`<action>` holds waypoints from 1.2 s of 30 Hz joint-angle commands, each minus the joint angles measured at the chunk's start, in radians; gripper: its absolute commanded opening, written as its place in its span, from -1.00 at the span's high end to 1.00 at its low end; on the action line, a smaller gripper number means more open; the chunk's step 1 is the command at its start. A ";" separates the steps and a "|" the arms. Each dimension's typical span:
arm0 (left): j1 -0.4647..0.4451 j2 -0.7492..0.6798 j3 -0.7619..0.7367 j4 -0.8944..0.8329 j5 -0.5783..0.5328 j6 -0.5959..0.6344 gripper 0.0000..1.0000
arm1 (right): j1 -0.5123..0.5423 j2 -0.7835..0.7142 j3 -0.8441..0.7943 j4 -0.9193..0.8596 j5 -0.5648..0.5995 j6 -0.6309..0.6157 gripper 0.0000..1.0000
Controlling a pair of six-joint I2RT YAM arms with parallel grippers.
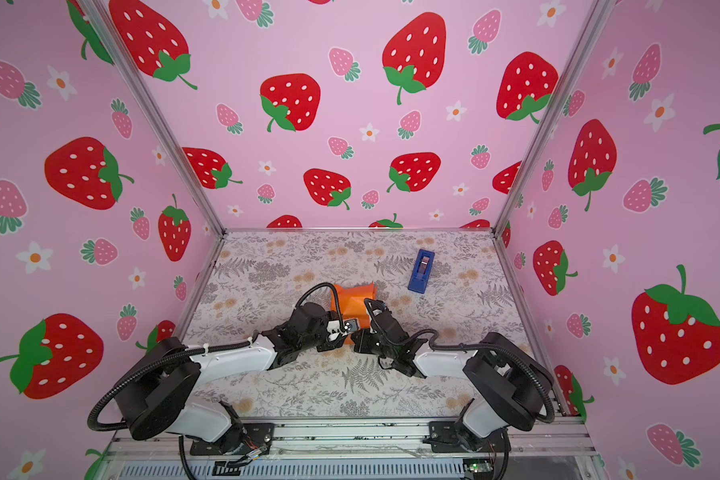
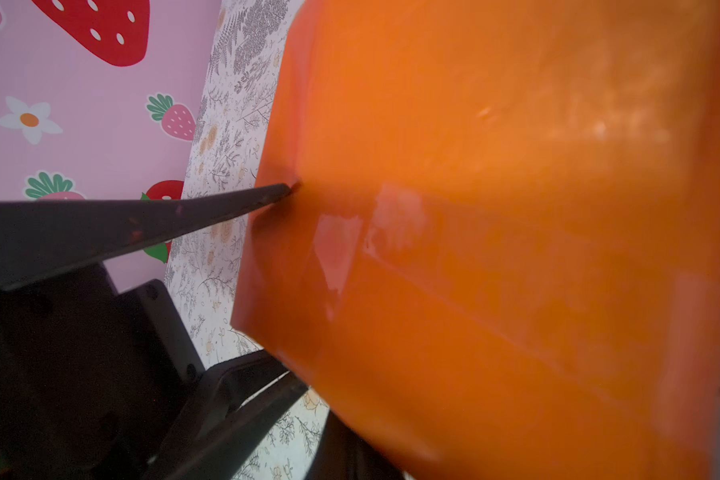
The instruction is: Wrap the gift box in paper
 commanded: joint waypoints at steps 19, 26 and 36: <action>0.005 -0.071 0.009 -0.075 0.031 -0.005 -0.32 | 0.003 -0.326 -0.103 -0.125 0.092 -0.323 1.00; 0.006 -0.199 0.005 -0.130 0.049 -0.041 -0.37 | -0.001 -0.288 -0.173 0.050 0.010 -0.475 0.96; 0.031 -0.205 0.168 -0.292 0.043 -0.310 -0.36 | 0.000 -0.381 -0.192 -0.008 0.067 -1.022 0.99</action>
